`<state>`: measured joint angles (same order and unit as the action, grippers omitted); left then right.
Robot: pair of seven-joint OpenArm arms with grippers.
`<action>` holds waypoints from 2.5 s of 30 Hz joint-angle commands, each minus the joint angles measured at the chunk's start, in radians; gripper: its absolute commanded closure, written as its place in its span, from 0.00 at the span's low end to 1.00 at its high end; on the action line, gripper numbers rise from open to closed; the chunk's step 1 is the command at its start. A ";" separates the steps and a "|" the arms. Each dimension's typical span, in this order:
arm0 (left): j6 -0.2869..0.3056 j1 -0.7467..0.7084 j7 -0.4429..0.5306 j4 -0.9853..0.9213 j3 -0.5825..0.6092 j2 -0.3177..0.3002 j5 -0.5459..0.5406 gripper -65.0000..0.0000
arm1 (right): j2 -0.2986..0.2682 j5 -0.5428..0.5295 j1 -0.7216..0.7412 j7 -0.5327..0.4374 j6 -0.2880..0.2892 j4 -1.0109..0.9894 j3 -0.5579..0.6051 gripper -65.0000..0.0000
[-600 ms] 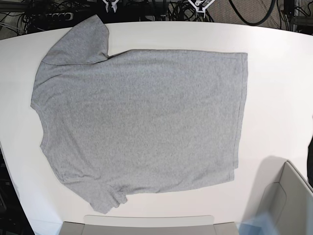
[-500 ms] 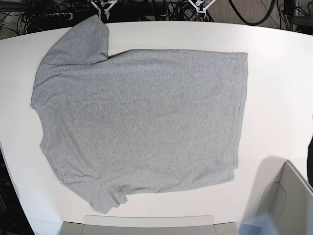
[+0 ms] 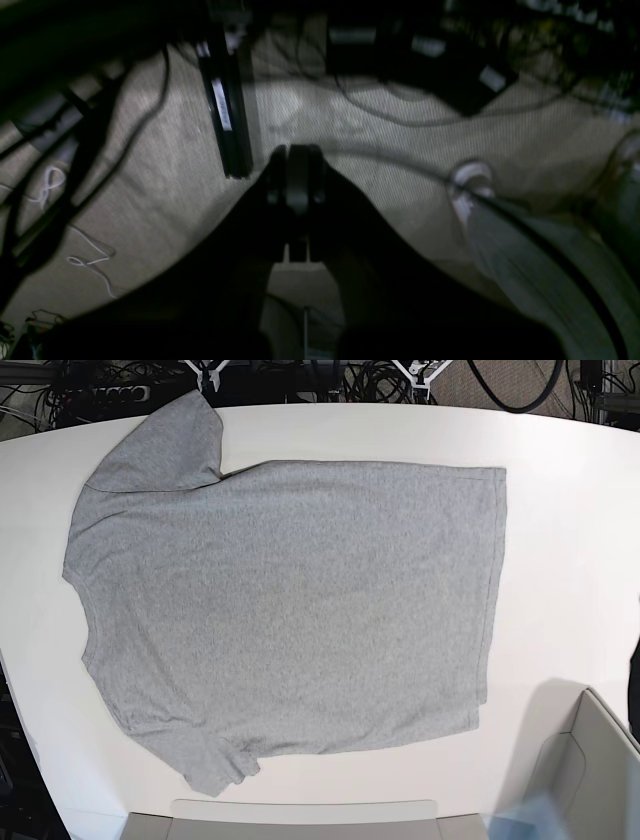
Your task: Fold the T-shirt properly
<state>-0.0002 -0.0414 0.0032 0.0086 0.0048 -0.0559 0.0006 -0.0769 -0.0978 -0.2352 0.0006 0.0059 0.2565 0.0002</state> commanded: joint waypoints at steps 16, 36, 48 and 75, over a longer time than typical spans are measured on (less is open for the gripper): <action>-0.004 -0.081 0.004 0.173 -0.002 -0.023 0.002 1.00 | -0.019 0.007 -0.013 0.085 0.001 -0.012 0.002 1.00; -0.002 -0.472 -0.010 0.680 -0.006 -0.026 -0.001 1.00 | -0.159 -0.015 -0.339 0.094 0.001 0.524 0.096 1.00; -0.002 -0.826 -0.099 1.247 -0.007 -0.026 -0.001 1.00 | -0.383 -0.360 -0.729 0.094 -0.005 1.076 0.068 1.00; -0.002 -0.954 -0.141 2.036 -0.213 0.047 -0.001 1.00 | -0.426 -0.474 -0.857 0.227 0.001 1.809 -0.434 1.00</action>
<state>0.0036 -0.9836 -0.1722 2.0247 -0.2050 -0.0051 -0.0021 -0.4896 -0.5724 -1.0878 0.2443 0.0032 2.0514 -0.4225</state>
